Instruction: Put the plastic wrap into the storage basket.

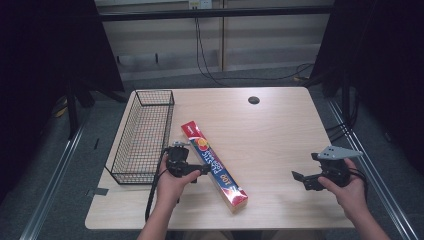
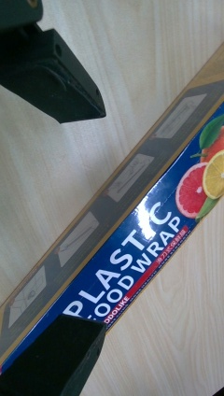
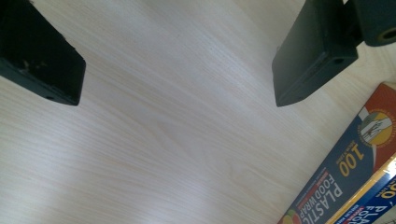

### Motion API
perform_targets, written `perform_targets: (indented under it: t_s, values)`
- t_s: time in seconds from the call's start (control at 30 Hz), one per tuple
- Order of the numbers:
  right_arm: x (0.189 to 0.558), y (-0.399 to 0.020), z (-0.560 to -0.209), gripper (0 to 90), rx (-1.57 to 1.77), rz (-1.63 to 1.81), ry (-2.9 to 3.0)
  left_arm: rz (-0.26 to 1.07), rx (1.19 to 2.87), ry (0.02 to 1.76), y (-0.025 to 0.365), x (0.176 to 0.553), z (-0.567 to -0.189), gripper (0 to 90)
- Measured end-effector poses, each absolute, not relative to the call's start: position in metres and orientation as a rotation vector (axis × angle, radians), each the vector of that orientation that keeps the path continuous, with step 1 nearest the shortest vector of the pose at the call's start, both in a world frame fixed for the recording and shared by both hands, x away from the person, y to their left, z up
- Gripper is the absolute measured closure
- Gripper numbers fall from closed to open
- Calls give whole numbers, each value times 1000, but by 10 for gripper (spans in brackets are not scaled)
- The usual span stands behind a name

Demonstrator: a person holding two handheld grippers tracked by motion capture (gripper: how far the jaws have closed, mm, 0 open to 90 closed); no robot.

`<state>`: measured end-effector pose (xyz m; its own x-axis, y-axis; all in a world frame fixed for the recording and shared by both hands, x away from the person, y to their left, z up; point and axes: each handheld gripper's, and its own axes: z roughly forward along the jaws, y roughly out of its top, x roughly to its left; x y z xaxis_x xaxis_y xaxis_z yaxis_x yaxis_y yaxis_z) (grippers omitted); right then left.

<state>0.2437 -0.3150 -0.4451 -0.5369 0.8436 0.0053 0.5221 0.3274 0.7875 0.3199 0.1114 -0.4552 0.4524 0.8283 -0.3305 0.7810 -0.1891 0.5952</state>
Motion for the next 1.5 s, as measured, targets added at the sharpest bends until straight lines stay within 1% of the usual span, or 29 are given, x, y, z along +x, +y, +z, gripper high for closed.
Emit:
perform_targets:
  t_s: [0.17, 0.27, 0.37, 0.4, 0.63, 0.93, 1.17, 1.4, 1.5]
  values:
    - [247, -317, -446, 26, 1215, 1063, 2196, 70, 1956, 1368, 108, 322, -455, 8]
    - [248, -317, -445, 26, 1220, 1067, 2190, 38, 1942, 1391, 101, 326, -454, 5]
    - [249, -315, -444, 26, 1211, 1068, 2190, 38, 1929, 1413, 100, 330, -452, 2]
    - [250, -315, -444, 26, 1215, 1069, 2188, 35, 1914, 1446, 98, 334, -451, 2]
    - [251, -315, -445, 26, 1224, 1070, 2190, 24, 1925, 1485, 92, 344, -452, 6]
    - [250, -316, -444, 26, 1220, 1061, 2190, 14, 1879, 1564, 83, 354, -457, 12]
    - [250, -317, -444, 26, 1220, 1068, 2193, 24, 1878, 1594, 74, 360, -456, 13]
    - [250, -316, -443, 26, 1212, 1068, 2185, 5, 1904, 1613, 63, 361, -462, 12]
    - [250, -316, -443, 26, 1215, 1073, 2183, 24, 1896, 1632, 60, 361, -464, 13]
